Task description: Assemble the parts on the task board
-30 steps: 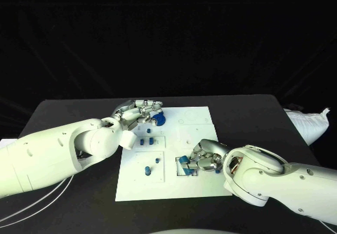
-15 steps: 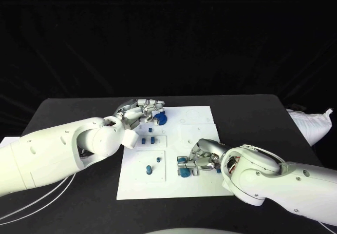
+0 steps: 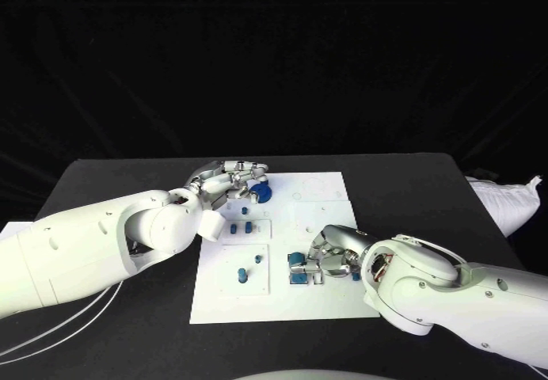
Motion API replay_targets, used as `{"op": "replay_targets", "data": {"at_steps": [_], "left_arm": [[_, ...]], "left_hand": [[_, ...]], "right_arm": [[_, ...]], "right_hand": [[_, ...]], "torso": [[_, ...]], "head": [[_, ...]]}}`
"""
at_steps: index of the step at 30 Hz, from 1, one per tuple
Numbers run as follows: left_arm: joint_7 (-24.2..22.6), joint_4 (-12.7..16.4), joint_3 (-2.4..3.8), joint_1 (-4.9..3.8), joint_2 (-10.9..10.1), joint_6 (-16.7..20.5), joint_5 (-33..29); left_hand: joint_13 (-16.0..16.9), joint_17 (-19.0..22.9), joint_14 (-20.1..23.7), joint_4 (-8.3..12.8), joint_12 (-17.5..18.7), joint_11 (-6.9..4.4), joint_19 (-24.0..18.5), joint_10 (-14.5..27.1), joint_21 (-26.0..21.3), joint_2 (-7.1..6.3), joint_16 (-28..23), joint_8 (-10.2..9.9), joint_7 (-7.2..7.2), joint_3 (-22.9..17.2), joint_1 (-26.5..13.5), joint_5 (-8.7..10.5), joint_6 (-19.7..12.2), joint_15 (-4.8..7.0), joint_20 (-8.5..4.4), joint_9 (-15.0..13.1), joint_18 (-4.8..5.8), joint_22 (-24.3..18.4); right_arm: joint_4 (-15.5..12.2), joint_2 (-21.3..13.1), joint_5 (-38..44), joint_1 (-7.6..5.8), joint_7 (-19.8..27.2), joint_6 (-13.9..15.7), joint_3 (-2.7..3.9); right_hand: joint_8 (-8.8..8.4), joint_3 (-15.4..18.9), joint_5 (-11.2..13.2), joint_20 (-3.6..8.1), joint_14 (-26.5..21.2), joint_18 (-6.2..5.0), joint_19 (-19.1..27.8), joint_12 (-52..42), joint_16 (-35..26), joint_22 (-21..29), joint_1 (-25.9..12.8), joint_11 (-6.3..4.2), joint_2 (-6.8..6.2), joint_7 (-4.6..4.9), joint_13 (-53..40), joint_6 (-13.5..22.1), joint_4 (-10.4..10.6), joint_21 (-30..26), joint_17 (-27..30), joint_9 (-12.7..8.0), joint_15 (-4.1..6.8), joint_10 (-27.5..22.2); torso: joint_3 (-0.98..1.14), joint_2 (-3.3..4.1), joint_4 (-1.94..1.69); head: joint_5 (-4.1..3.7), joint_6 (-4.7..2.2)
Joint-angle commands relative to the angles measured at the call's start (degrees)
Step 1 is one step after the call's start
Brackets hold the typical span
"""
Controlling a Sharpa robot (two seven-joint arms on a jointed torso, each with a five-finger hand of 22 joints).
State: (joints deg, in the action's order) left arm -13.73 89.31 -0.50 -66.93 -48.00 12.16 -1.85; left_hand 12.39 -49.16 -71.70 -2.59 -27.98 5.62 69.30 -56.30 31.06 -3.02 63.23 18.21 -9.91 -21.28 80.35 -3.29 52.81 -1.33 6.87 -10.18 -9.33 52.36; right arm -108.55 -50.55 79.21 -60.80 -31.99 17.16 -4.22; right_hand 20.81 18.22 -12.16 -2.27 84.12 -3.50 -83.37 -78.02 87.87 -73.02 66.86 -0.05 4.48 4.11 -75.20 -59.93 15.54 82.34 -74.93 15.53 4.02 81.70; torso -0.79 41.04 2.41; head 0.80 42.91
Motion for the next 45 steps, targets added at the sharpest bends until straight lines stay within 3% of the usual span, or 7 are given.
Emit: {"op": "replay_targets", "data": {"at_steps": [1, 11, 22, 30, 38, 41, 45], "left_arm": [[-0.1, 0.1, 0.04, 0.01, 0.1, -1.0, 0.3], [0.1, 0.1, 0.04, 0.01, 0.1, -0.9, 0.3], [0.1, 0.1, 0.04, 0.01, 0.0, -0.9, 0.3], [0.1, 0.2, 0.03, 0.01, -0.1, -0.9, 0.3], [0.1, 0.2, 0.03, 0.01, -0.3, -0.9, 0.4], [0.2, 0.2, 0.03, 0.01, -0.4, -0.9, 0.4], [0.2, 0.2, 0.03, 0.01, -0.5, -0.8, 0.5]], "left_hand": [[0.1, 0.1, 0.4, 0.1, -0.4, 0.01, -0.3, 0.4, -0.2, 0.16, -0.2, 0.3, -0.04, 0.2, -0.1, -0.24, -0.4, 0.19, 0.01, -0.1, -1.12, -0.1], [0.1, 0.1, 0.4, 0.1, -0.4, 0.01, -0.3, 0.4, -0.2, 0.16, -0.2, 0.3, -0.04, 0.2, -0.1, -0.24, -0.4, 0.19, 0.01, -0.1, -1.12, -0.1], [0.1, 0.1, 0.4, 0.1, -0.4, 0.01, -0.3, 0.4, -0.2, 0.16, -0.2, 0.3, -0.04, 0.2, -0.1, -0.24, -0.4, 0.19, 0.01, -0.1, -1.12, -0.1], [0.1, 0.1, 0.4, 0.1, -0.4, 0.01, -0.3, 0.4, -0.2, 0.16, -0.2, 0.3, -0.04, 0.2, -0.1, -0.24, -0.4, 0.19, 0.01, -0.1, -1.12, -0.1], [0.1, 0.1, 0.4, 0.1, -0.4, 0.01, -0.3, 0.4, -0.2, 0.16, -0.2, 0.3, -0.04, 0.2, -0.1, -0.24, -0.4, 0.19, 0.01, -0.1, -1.12, -0.1], [0.1, 0.1, 0.4, 0.1, -0.4, 0.01, -0.3, 0.4, -0.2, 0.16, -0.2, 0.3, -0.04, 0.2, -0.1, -0.24, -0.4, 0.19, 0.01, -0.1, -1.12, -0.1], [0.1, 0.1, 0.4, 0.1, -0.4, 0.01, -0.3, 0.4, -0.2, 0.16, -0.2, 0.3, -0.04, 0.2, -0.1, -0.24, -0.4, 0.19, 0.01, -0.1, -1.12, -0.1]], "right_arm": [[-0.1, 0.1, 0.7, 0.10, 1.6, -1.9, -0.01], [-0.1, 0.4, 1.3, 0.37, 2.4, -3.0, -0.01], [1.1, 0.9, 1.8, 0.50, 1.6, -2.9, -0.01], [0.9, 0.7, 1.5, 0.54, 1.7, -3.5, -0.02], [-0.6, -1.3, 1.3, 0.58, 3.9, 1.2, -0.01], [-1.7, -3.4, -0.5, 0.55, 6.1, 4.5, 0.02], [-3.2, -6.5, -3.5, 0.11, 7.9, 6.0, 0.09]], "right_hand": [[-0.32, -0.7, -1.0, 0.11, 5.0, -0.04, 0.4, 0.8, -0.4, 0.4, 3.7, -0.03, -0.05, 0.10, -2.3, 0.6, -1.8, -0.4, -11.6, 0.3, -0.10, -0.5], [0.20, -1.9, 0.1, 0.12, 5.0, 0.01, 0.3, 0.8, -0.4, 0.2, 9.0, -0.15, 0.11, -0.04, -2.6, 0.1, -4.9, -0.4, -11.6, 1.2, -0.04, -0.3], [0.54, -2.4, 0.1, 0.22, 5.1, 0.04, 0.2, 0.6, -0.4, 0.0, 9.6, -0.32, 1.43, -0.25, -2.8, -0.2, -5.1, -0.3, -11.6, 1.5, 0.10, -0.1], [0.72, -2.2, 0.1, 0.24, 5.1, 0.05, 0.2, 0.6, -0.4, 0.0, 9.4, -0.39, 1.37, -0.32, -2.9, -0.4, -5.0, -0.3, -11.6, 1.7, 0.16, 0.0], [0.84, -2.1, -0.1, 0.29, 5.1, 0.07, 0.1, 0.4, -0.4, -0.1, 9.3, -0.45, 1.40, -0.40, -3.1, -0.5, -5.0, -0.3, -11.7, 1.8, 0.19, 0.1], [0.84, -2.4, -1.7, 0.47, 5.1, 0.10, 0.0, 0.3, -0.2, -0.3, 10.2, -0.62, 1.72, -0.54, -3.3, -0.2, -5.5, -0.2, -11.9, 2.0, 0.38, 0.3], [0.27, -2.1, -2.6, 0.47, 5.1, 0.10, 0.1, 0.8, -0.3, -0.2, 10.1, -0.38, 1.56, -0.18, -2.9, 0.7, -5.5, -0.2, -11.8, 1.9, 0.25, 0.0]], "torso": [[-0.03, -0.03, 0.02], [-0.02, 0.03, -0.02], [-0.02, 0.00, -0.09], [0.02, 0.01, 0.05], [0.02, -0.01, 0.02], [-0.02, -0.03, -0.03], [-0.01, -0.07, 0.11]], "head": [[-0.02, -0.15], [-0.03, -0.21], [0.15, -0.10], [0.23, -0.09], [0.22, -0.09], [0.17, -0.17], [0.27, -0.18]]}}
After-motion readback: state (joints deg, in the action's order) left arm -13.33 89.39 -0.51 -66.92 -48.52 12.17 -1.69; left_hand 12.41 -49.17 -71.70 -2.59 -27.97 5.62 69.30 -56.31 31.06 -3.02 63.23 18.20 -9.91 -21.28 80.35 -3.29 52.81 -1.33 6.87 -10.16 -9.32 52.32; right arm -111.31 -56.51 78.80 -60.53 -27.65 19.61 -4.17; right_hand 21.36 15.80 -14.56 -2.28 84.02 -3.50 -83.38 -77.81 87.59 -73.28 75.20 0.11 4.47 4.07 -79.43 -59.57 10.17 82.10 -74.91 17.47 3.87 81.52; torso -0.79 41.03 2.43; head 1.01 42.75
